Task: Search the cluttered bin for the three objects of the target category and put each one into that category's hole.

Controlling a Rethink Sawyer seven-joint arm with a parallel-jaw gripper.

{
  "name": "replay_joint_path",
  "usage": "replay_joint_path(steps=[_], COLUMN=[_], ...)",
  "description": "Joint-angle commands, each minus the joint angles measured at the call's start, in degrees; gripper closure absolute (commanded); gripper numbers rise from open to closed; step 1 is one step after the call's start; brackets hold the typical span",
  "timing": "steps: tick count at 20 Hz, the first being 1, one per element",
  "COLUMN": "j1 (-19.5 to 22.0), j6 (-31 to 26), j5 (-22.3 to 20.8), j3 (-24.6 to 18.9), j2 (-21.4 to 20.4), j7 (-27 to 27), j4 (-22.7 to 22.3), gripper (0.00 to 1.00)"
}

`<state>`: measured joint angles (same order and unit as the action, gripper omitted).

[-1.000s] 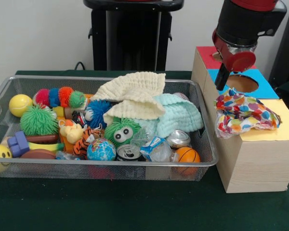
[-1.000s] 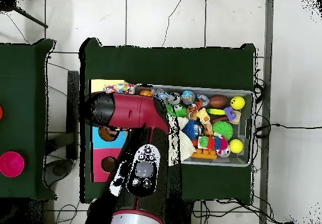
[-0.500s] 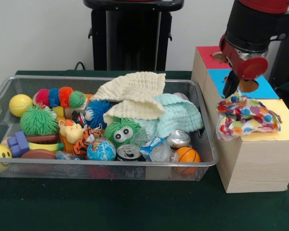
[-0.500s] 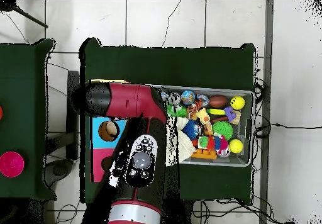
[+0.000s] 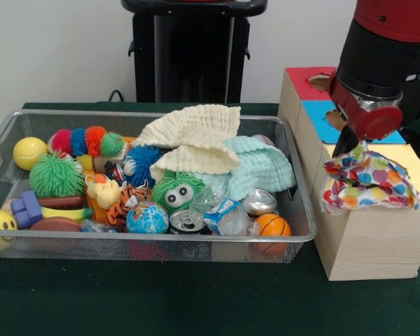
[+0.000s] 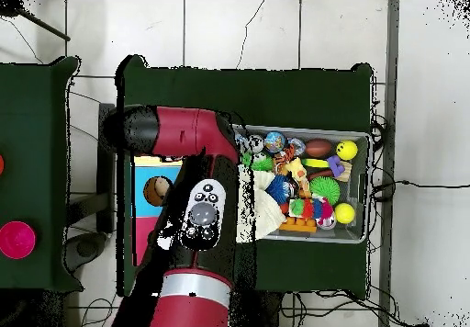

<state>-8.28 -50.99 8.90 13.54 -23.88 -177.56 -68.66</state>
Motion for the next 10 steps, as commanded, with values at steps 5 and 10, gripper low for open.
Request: replay_joint_path(steps=[5, 10], j1=[1.6, 0.6], j6=[-5.8, -3.2], j5=[1.9, 2.6], j3=[-2.5, -2.1], j2=[4.7, -0.1], j7=[-5.7, -5.4], j4=[3.7, -3.8], gripper=[1.0, 1.0])
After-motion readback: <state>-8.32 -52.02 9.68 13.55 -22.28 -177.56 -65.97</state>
